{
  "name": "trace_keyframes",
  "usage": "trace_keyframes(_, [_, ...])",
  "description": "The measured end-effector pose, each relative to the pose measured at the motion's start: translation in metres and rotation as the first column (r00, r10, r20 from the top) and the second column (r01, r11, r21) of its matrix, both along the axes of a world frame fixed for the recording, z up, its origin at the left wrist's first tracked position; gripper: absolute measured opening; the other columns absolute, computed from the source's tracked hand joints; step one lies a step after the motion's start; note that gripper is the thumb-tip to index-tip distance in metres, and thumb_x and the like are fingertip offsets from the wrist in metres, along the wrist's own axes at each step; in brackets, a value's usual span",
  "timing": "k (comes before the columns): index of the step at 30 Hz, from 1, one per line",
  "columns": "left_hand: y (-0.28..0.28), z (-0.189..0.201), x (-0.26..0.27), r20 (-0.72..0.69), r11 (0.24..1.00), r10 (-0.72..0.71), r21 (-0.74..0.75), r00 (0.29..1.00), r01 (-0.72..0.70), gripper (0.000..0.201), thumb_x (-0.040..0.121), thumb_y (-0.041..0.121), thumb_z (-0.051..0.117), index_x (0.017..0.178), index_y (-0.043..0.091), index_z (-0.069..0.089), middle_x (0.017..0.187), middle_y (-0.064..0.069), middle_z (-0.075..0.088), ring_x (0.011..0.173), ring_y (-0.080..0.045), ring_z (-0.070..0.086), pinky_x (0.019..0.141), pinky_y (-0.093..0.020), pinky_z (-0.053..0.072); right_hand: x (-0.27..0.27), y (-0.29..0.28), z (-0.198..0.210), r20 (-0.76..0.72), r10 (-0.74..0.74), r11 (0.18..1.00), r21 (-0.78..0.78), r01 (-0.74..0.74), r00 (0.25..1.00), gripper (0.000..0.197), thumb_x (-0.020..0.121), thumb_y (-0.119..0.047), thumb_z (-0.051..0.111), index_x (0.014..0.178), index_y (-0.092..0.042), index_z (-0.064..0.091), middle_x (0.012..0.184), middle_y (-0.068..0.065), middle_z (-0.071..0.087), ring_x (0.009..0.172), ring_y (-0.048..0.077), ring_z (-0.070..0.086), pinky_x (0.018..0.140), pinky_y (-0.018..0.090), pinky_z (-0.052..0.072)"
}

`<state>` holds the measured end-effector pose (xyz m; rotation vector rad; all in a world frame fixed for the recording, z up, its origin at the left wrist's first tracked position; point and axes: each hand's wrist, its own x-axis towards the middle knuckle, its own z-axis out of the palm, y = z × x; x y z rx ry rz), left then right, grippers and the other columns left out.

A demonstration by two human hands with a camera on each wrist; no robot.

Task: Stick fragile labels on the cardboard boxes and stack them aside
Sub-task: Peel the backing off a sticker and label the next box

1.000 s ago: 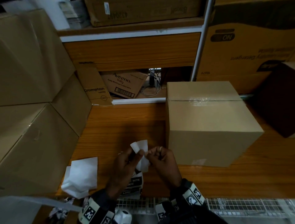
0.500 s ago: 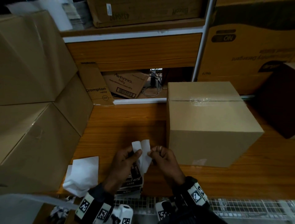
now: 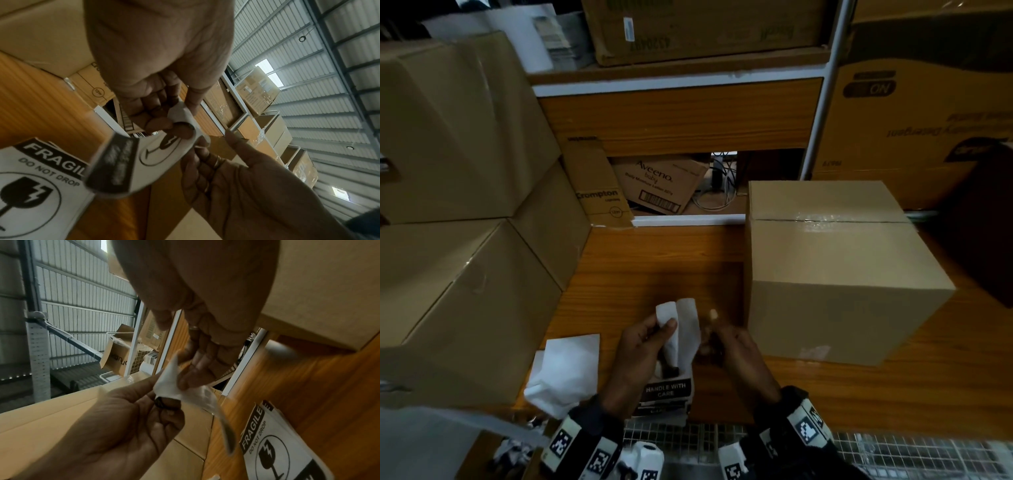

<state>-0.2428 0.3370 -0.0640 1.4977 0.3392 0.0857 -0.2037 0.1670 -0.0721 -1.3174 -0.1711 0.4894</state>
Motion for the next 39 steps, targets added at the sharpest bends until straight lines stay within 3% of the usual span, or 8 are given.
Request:
trace_keyframes(6, [0.005,0.004,-0.005,-0.007,0.999,-0.039,-0.004,0.999,0.039,0.019,0.098,0.012,0.061,0.112,0.013,0.073,0.108,-0.005,0.078,0.103,-0.021,0.074,0.089,-0.039,0.058,-0.012,0.004,-0.009,0.194,0.165,0.981,-0.132,-0.141,0.967,0.012,0.095,-0.014,0.072,0.084,-0.014,0.077,0.09,0.008,0.079,0.087,0.028,0.074,0.082,0.046,0.06])
trace_keyframes(12, [0.007,0.0,-0.006,-0.019,0.998,-0.052,0.047,0.998,0.052,0.02,0.09,0.023,0.068,0.106,0.012,0.075,0.094,-0.011,0.078,0.064,-0.021,0.071,0.049,-0.031,0.053,-0.01,0.004,-0.001,0.03,0.136,0.991,0.007,-0.136,0.99,0.069,0.099,0.013,0.044,0.048,-0.028,0.067,0.06,-0.008,0.068,0.063,0.004,0.066,0.063,0.019,0.052])
trace_keyframes(16, [0.011,0.001,-0.006,-0.088,0.995,-0.092,-0.044,0.992,0.089,0.02,0.094,0.018,0.066,0.11,0.009,0.075,0.103,-0.012,0.078,0.092,-0.035,0.074,0.06,-0.036,0.059,-0.002,0.002,-0.013,-0.119,0.113,0.994,0.013,-0.112,0.987,0.03,0.096,0.007,0.049,0.073,-0.001,0.066,0.087,0.02,0.072,0.087,0.033,0.07,0.081,0.042,0.061])
trace_keyframes(20, [0.018,-0.003,-0.006,-0.156,0.992,-0.111,-0.083,0.981,0.099,0.024,0.089,0.024,0.072,0.107,0.009,0.079,0.11,-0.021,0.075,0.109,-0.057,0.061,0.092,-0.065,0.047,-0.001,0.002,-0.012,-0.15,0.147,0.989,0.019,-0.146,0.978,0.057,0.098,0.01,0.047,0.05,-0.019,0.061,0.066,0.003,0.066,0.07,0.017,0.067,0.07,0.03,0.056])
trace_keyframes(25, [0.021,-0.003,-0.005,-0.204,0.985,-0.137,-0.128,0.969,0.113,0.02,0.094,0.017,0.066,0.107,0.007,0.077,0.106,-0.018,0.077,0.088,-0.037,0.066,0.059,-0.032,0.048,0.003,0.003,-0.017,-0.217,0.137,0.99,0.047,-0.13,0.967,0.049,0.094,0.013,0.048,0.055,-0.012,0.063,0.074,0.011,0.064,0.073,0.022,0.066,0.064,0.028,0.055])
trace_keyframes(30, [0.025,-0.001,-0.005,-0.187,0.97,-0.173,-0.201,0.967,0.135,0.036,0.086,0.021,0.071,0.112,-0.003,0.072,0.11,-0.021,0.075,0.101,-0.038,0.072,0.086,-0.048,0.057,0.004,0.006,-0.02,-0.271,0.12,0.992,0.081,-0.102,0.955,0.056,0.095,0.014,0.047,0.051,-0.016,0.065,0.067,0.004,0.067,0.069,0.017,0.068,0.061,0.025,0.055])
trace_keyframes(35, [0.032,-0.001,-0.009,-0.155,0.949,-0.288,-0.177,0.945,0.26,0.033,0.087,0.008,0.071,0.118,-0.002,0.069,0.104,-0.015,0.077,0.083,-0.02,0.074,0.069,-0.027,0.058,0.0,0.014,-0.023,-0.318,0.066,0.997,0.068,-0.047,0.946,0.039,0.095,0.01,0.049,0.06,-0.006,0.057,0.064,0.004,0.067,0.062,0.016,0.069,0.054,0.023,0.054])
trace_keyframes(39, [0.045,-0.009,-0.009,-0.166,0.93,-0.357,-0.155,0.919,0.333,0.046,0.081,0.014,0.079,0.123,-0.001,0.068,0.116,-0.02,0.073,0.101,-0.035,0.071,0.084,-0.04,0.059,-0.004,0.019,-0.02,-0.33,0.055,0.994,0.109,-0.02,0.942,0.035,0.091,0.009,0.055,0.059,-0.005,0.058,0.056,0.0,0.066,0.048,0.01,0.065,0.043,0.018,0.047])
